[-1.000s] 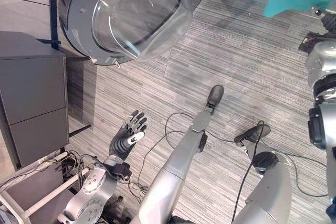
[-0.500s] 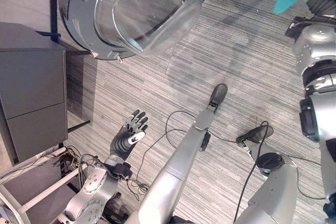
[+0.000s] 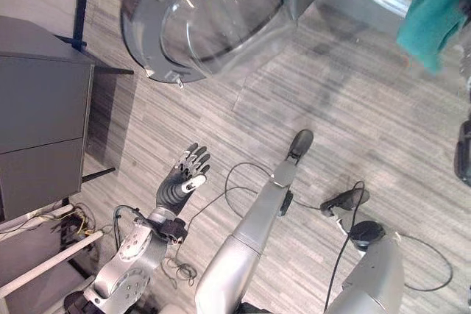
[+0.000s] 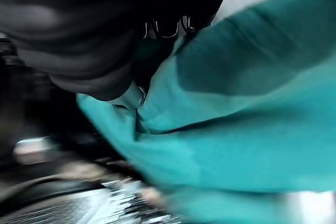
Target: Grab the laundry basket,head to the washer,open it,put in the laundry and shut it.
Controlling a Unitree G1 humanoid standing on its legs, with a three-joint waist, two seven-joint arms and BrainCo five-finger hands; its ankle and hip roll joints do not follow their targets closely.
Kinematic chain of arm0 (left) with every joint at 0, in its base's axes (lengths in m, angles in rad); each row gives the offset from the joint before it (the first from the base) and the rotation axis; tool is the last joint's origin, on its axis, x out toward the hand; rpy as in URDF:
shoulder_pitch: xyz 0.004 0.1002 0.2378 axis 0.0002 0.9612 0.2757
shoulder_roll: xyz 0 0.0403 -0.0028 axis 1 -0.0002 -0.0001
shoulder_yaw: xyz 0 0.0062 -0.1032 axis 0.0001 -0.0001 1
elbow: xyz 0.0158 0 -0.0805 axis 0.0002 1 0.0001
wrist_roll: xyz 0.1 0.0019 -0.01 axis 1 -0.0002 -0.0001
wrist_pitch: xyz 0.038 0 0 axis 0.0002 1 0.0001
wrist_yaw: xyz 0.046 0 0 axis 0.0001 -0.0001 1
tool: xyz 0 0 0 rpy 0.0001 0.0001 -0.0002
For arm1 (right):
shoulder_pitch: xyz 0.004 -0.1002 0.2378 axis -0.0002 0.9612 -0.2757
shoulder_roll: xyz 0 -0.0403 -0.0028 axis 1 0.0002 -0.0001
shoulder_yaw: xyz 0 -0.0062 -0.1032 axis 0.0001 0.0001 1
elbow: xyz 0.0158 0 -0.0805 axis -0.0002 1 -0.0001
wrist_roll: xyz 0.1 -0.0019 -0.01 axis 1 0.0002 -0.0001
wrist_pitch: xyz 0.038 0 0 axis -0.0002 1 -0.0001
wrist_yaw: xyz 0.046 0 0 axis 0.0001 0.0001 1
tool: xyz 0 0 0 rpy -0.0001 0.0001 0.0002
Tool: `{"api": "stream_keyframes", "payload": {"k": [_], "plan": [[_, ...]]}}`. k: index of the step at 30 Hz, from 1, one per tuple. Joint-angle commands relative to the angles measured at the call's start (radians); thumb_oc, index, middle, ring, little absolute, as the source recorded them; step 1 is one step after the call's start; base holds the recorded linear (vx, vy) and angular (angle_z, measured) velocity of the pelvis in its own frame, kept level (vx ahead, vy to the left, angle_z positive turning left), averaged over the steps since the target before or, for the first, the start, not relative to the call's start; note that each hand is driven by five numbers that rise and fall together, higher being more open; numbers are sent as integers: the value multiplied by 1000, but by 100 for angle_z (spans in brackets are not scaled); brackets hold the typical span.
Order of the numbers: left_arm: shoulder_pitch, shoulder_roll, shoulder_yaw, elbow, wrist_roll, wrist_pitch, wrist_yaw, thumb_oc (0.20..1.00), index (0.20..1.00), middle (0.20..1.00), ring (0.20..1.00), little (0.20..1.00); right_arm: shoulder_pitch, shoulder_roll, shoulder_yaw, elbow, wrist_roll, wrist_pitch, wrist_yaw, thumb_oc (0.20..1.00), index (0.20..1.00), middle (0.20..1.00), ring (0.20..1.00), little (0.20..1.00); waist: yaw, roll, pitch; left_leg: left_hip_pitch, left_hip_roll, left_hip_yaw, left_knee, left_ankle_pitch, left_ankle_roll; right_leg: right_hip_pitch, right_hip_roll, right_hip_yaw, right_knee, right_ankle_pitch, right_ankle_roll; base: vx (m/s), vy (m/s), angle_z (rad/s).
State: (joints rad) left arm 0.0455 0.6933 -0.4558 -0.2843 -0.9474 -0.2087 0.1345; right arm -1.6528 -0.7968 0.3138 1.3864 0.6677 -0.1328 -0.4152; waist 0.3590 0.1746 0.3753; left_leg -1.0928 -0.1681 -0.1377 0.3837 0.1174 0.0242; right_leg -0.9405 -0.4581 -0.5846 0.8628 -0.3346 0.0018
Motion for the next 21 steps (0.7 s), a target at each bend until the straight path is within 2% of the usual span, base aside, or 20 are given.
{"api": "stream_keyframes", "payload": {"k": [1,4,7,8,9,11,13,15,16,19,21], "plan": [[14,41,-6,10,-42,-15,-15,1000,1000,1000,1000,1000,-18,-111,64,-180,42,-128,-51,200,200,200,200,200,56,-15,-59,100,-39,85,-98,-115,44,136,106,78,-94,-65,8,11,-86,9],[11,42,-8,10,-43,-13,-17,1000,1000,1000,1000,1000,-25,-125,97,-203,6,-125,-59,200,200,200,200,200,56,-19,-70,119,-46,63,-123,-103,38,151,117,81,-106,-70,-1,15,-57,18],[0,45,-15,12,-35,-12,-25,1000,1000,1000,1000,1000,-33,-131,165,-169,-62,-84,-36,200,200,200,200,200,51,-20,-74,127,-56,45,-126,-94,34,148,125,108,-90,-76,-9,-5,-52,22],[-5,53,-17,1,-27,-15,-41,1000,1000,1000,1000,1000,-33,-120,222,-98,-106,-33,22,498,498,498,498,498,47,-21,-73,123,-63,40,-118,-89,33,127,135,144,-60,-91,-30,-15,-38,33],[-9,57,-15,-6,-22,-13,-46,1000,1000,1000,1000,1000,-32,-109,240,-52,-114,-11,60,1000,1000,1000,1000,1000,49,-22,-74,119,-64,39,-121,-88,33,119,138,150,-52,-97,-38,-22,-52,36],[-8,60,-16,-9,-18,-12,-54,1000,1000,1000,1000,1000,-30,-93,255,-19,-122,7,95,1000,1000,1000,1000,1000,50,-22,-73,113,-63,42,-122,-87,32,110,137,149,-45,-102,-45,-15,-42,19],[-16,63,-21,-12,-16,1,-61,1000,1000,1000,1000,1000,10,-39,251,43,-144,37,133,1000,1000,1000,1000,1000,52,-14,-63,104,-65,38,-124,-84,30,104,138,147,-49,-108,-53,-37,-50,7],[-13,65,-20,-14,-11,1,-56,1000,1000,1000,1000,1000,22,-22,224,57,-147,34,122,1000,1000,1000,1000,1000,50,-13,-65,100,-66,35,-125,-83,30,97,140,148,-46,-109,-57,-18,-4,7],[-16,50,-22,-16,-7,1,-43,1000,1000,1000,1000,1000,59,14,156,57,-112,20,97,1000,1000,1000,1000,1000,48,0,-59,102,-67,31,-132,-82,33,94,140,153,-47,-104,-54,-5,13,6],[-10,48,-20,-16,-5,0,-34,1000,1000,1000,1000,1000,100,37,103,15,-70,-9,77,1000,1000,1000,1000,1000,46,5,-57,112,-68,30,-143,-82,37,98,139,152,-49,-91,-45,-9,30,7],[-4,38,-19,-12,-6,-2,-31,1000,1000,1000,1000,1000,136,42,48,-58,7,-58,73,1000,1000,1000,1000,1000,44,15,-52,123,-71,32,-150,-84,41,102,134,151,-52,-82,-35,0,0,0]]}}
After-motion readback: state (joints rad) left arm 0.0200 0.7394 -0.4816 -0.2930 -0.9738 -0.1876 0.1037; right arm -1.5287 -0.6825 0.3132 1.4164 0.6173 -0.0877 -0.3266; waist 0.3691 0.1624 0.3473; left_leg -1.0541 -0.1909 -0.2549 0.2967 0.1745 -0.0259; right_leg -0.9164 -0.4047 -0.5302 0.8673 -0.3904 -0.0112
